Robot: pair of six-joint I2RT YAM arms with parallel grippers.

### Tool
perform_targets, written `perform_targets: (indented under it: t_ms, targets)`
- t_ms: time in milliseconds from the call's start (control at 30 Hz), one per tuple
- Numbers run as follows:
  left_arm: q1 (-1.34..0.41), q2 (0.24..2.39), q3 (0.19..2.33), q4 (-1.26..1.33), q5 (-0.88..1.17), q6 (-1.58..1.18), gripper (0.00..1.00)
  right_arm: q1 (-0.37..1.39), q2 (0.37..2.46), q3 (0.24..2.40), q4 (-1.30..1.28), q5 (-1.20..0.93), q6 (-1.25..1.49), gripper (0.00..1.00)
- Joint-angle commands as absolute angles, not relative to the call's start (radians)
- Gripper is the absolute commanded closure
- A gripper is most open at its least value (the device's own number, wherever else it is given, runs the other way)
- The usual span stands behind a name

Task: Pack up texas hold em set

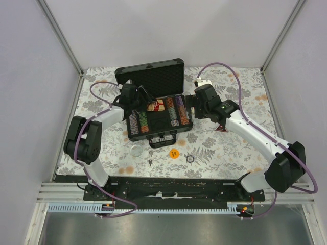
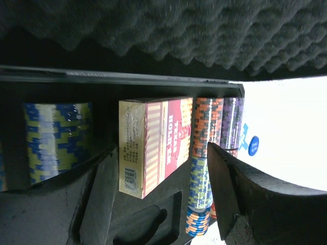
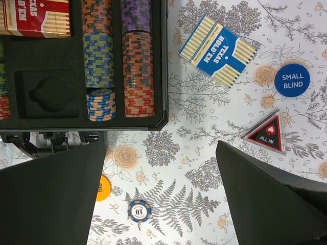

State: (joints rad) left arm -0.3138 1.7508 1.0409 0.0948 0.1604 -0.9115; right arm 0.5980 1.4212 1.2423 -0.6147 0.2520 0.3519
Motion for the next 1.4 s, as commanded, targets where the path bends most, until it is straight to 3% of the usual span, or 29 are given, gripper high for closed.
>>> perform_targets:
  t_ms: [0,333,467,700,1000,1367]
  targets:
    - [-0.322,1.697,1.143,-0.047,0.028,-0.825,0.27,0.594,1.427,1.287,-0.603,0.239,0.351,0.03]
    - [-0.351,1.724,1.180,-0.164,-0.046,-0.834,0.30,0.591,1.411,1.261,-0.600,0.241,0.350,0.03]
    - [-0.362,1.743,1.186,-0.172,-0.045,-0.834,0.36,0.588,1.404,1.252,-0.595,0.245,0.353,0.03]
    - [-0.371,1.770,1.201,-0.178,-0.025,-0.828,0.58,0.587,1.401,1.244,-0.595,0.252,0.362,0.03]
    - [-0.371,1.815,1.229,-0.233,-0.038,-0.821,0.62,0.584,1.408,1.241,-0.595,0.250,0.376,0.04]
    - [-0.373,1.867,1.296,-0.315,-0.071,-0.828,0.82,0.578,1.419,1.235,-0.595,0.244,0.410,0.06]
